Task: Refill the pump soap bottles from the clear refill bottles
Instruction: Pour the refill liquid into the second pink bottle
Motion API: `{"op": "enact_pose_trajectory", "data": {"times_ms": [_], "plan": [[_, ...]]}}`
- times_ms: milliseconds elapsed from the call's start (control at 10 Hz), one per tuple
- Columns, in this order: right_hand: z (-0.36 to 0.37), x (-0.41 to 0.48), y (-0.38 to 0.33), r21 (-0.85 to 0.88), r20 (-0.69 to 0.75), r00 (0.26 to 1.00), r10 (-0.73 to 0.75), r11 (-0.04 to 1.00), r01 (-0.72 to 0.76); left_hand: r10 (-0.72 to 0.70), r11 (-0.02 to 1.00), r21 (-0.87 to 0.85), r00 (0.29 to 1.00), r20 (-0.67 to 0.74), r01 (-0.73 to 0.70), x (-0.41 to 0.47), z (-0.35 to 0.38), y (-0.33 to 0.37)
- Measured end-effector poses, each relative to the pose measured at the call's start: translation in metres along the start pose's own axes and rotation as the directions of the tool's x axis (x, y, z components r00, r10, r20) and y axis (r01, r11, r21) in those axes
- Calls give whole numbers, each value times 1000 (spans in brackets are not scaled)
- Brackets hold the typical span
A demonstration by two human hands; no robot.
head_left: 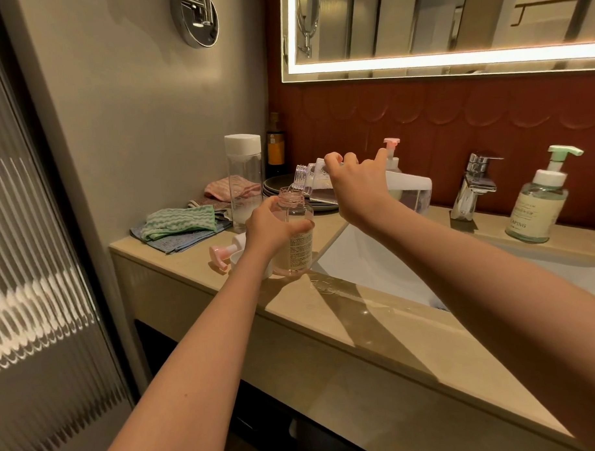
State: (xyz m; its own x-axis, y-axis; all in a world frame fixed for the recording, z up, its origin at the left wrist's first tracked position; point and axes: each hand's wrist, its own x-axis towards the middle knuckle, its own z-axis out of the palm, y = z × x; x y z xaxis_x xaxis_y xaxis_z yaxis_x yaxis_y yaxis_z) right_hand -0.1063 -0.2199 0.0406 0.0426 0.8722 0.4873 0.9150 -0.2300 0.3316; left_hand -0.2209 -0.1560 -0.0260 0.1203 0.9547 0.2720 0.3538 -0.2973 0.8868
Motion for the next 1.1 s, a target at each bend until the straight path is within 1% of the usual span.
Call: {"op": "enact_pose_trajectory", "data": {"times_ms": [500, 1100], "plan": [[-1, -1, 0, -19, -14, 1000, -8, 1000, 7, -2, 1000, 5, 1000, 2, 2, -1, 0, 1], [3, 1, -1, 1, -24, 1000, 9, 1000, -9, 4, 1000, -6, 1000, 11, -4, 0, -1, 0]]}}
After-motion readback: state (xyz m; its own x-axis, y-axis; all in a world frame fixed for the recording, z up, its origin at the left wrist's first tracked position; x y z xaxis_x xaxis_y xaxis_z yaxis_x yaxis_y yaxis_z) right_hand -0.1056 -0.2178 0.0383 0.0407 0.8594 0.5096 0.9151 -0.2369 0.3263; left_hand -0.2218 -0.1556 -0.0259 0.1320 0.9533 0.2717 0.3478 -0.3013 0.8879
